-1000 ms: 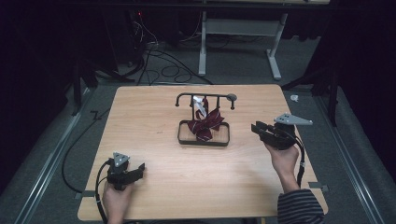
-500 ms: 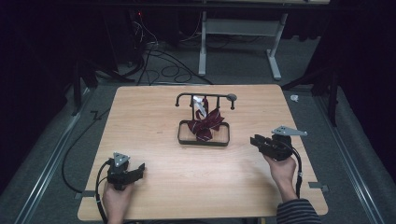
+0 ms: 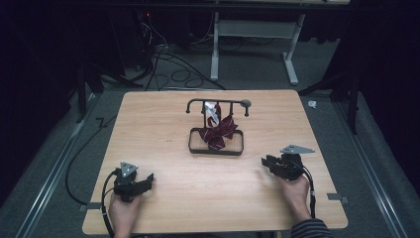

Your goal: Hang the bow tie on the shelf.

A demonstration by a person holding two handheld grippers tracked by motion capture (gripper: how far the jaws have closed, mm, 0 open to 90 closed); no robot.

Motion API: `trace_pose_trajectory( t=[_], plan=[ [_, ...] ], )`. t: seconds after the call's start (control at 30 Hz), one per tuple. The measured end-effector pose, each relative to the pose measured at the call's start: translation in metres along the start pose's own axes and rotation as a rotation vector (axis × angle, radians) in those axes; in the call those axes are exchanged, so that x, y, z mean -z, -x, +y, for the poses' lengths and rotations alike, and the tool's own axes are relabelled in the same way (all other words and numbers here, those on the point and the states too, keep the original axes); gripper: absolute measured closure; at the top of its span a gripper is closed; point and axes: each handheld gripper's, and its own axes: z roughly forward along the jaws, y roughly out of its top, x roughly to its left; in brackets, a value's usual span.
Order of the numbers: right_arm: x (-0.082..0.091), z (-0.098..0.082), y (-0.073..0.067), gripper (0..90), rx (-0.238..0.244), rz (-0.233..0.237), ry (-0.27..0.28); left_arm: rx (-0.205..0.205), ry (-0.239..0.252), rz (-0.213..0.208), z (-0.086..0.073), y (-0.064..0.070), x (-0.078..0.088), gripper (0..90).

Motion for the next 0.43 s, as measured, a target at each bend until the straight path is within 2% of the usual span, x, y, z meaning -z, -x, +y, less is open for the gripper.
trace_pose_trajectory(
  t=[0.2,0.27,0.43],
  plan=[
    [-0.013,-0.014,-0.003,63.8,0.030,-0.066,-0.046,0.002,-0.002,-0.003,0.000,0.000,0.000,27.8],
    [-0.013,-0.015,-0.005,63.1,0.037,-0.081,-0.039,0.002,-0.002,-0.003,0.000,0.000,0.000,27.9],
    [-0.016,-0.016,-0.018,60.8,0.119,-0.163,-0.048,0.008,0.002,-0.008,0.000,-0.001,0.001,27.8]
  ],
)
